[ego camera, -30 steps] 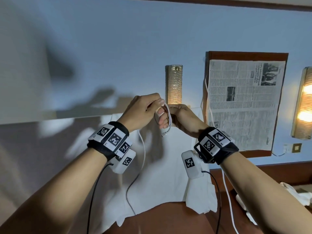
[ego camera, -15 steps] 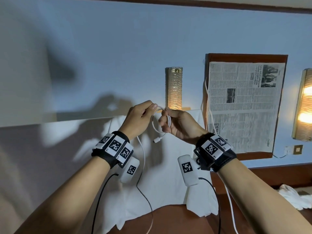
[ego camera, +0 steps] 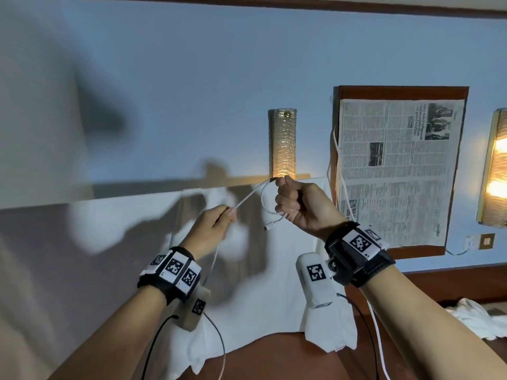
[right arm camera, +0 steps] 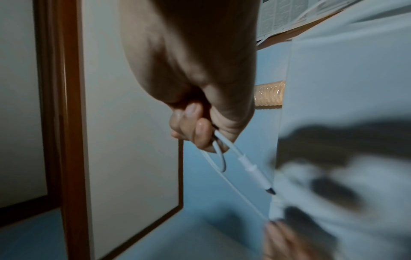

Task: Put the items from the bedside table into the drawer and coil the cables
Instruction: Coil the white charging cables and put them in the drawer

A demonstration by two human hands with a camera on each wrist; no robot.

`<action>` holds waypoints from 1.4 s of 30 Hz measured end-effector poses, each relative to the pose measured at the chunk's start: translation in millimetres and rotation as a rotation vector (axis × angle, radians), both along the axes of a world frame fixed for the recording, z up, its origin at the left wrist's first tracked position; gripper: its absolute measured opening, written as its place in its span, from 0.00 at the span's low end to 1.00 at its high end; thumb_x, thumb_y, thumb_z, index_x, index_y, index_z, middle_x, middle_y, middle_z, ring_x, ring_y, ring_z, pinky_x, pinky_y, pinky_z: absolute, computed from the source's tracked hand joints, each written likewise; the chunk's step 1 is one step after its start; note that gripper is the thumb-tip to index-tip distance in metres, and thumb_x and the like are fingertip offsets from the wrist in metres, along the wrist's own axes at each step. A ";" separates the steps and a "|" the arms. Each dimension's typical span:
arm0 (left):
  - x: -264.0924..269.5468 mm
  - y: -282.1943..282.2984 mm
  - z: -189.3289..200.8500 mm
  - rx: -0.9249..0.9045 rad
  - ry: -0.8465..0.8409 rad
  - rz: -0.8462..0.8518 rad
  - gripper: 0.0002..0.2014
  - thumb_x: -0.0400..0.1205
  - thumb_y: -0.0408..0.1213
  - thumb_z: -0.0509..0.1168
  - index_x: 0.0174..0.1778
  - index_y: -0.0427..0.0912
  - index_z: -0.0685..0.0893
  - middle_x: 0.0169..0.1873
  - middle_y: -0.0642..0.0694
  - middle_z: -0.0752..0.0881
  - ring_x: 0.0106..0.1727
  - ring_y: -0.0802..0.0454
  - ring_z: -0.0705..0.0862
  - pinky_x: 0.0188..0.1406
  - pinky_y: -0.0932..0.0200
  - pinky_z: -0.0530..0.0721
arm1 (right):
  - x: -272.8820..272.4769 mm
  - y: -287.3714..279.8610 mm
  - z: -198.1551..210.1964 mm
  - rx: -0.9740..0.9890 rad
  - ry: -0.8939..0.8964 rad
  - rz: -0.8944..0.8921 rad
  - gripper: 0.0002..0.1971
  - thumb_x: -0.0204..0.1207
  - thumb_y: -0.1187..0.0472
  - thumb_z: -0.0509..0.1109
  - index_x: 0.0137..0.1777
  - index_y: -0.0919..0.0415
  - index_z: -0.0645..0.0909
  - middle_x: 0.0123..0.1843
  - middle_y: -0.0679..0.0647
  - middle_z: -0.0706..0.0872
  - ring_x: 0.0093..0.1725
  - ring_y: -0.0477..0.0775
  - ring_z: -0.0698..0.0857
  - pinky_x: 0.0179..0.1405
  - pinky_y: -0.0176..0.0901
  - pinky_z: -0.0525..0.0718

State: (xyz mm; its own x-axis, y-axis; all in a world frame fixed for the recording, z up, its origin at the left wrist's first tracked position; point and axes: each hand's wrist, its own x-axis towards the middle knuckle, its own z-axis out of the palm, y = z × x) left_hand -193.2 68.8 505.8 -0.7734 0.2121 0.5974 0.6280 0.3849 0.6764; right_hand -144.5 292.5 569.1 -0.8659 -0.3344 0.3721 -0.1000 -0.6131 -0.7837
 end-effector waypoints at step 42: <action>6.8 11.9 -17.4 0.010 0.097 0.002 0.18 0.88 0.47 0.53 0.30 0.53 0.71 0.24 0.58 0.73 0.27 0.60 0.68 0.33 0.63 0.69 | 9.6 0.6 15.7 -0.111 -0.013 0.045 0.10 0.81 0.66 0.53 0.40 0.61 0.72 0.19 0.46 0.71 0.15 0.40 0.68 0.19 0.29 0.64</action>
State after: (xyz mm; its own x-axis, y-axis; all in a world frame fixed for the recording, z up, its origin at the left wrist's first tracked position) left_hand -186.4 80.7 488.4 -0.7126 0.2038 0.6714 0.6896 0.3798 0.6166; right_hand -134.9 293.0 584.8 -0.8556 -0.3309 0.3981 -0.0608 -0.6995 -0.7120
